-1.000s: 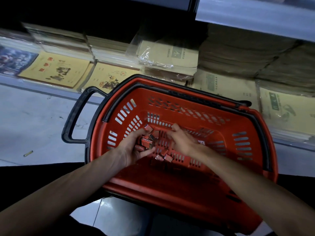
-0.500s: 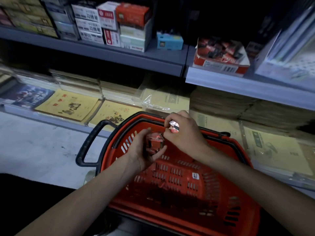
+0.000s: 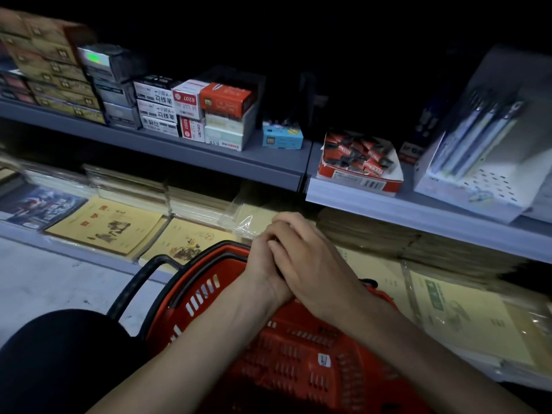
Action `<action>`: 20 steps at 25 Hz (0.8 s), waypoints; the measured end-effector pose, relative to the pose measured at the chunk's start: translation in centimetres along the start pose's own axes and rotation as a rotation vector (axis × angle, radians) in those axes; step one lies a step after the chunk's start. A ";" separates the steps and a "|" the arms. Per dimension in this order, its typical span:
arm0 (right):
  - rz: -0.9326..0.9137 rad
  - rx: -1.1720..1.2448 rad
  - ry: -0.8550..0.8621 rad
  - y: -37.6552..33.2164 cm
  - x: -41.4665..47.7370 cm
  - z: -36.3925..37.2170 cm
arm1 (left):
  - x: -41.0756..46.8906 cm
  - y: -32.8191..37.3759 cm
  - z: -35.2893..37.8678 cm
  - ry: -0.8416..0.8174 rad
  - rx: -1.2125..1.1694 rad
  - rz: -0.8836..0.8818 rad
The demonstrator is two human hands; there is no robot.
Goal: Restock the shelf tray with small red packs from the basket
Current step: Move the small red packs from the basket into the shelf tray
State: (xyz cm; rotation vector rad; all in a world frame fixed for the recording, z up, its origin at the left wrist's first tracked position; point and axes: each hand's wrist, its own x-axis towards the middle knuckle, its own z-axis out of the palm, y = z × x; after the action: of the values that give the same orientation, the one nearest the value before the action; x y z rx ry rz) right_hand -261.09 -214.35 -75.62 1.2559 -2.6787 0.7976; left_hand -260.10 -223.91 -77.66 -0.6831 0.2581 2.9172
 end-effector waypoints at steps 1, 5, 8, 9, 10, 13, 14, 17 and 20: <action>-0.028 0.003 0.033 -0.2 0.2 -0.7 | -0.4 0.6 0.7 0.065 0.007 0.032; -0.010 0.160 0.073 -0.1 0.6 -2.2 | 0.1 0.6 2.2 0.130 0.163 0.085; 0.104 0.264 0.104 0.0 0.7 -2.0 | -0.5 0.4 3.1 0.106 0.112 0.069; 0.114 0.278 0.126 -0.2 0.8 -1.9 | -0.5 0.2 3.2 0.127 0.118 0.062; 0.119 0.294 0.149 -0.3 0.8 -1.7 | -0.7 0.0 3.5 0.120 0.117 0.070; 0.156 0.427 0.216 -0.8 1.1 -2.4 | -0.8 0.0 4.2 0.129 0.129 0.064; 0.160 0.475 0.248 -0.9 1.1 -2.9 | -0.9 0.1 4.3 0.114 0.115 0.056; 0.151 0.513 0.334 -0.9 1.0 -4.7 | -1.4 0.7 4.6 0.126 0.053 0.024; 0.171 0.538 0.407 -1.0 0.8 -6.1 | -1.7 1.3 5.0 0.140 -0.016 0.041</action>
State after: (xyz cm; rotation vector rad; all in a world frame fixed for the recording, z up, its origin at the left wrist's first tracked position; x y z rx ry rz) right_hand -261.79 -212.44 -69.74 0.8080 -2.3299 1.6729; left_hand -260.97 -224.31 -72.32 -0.8967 0.2668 2.9165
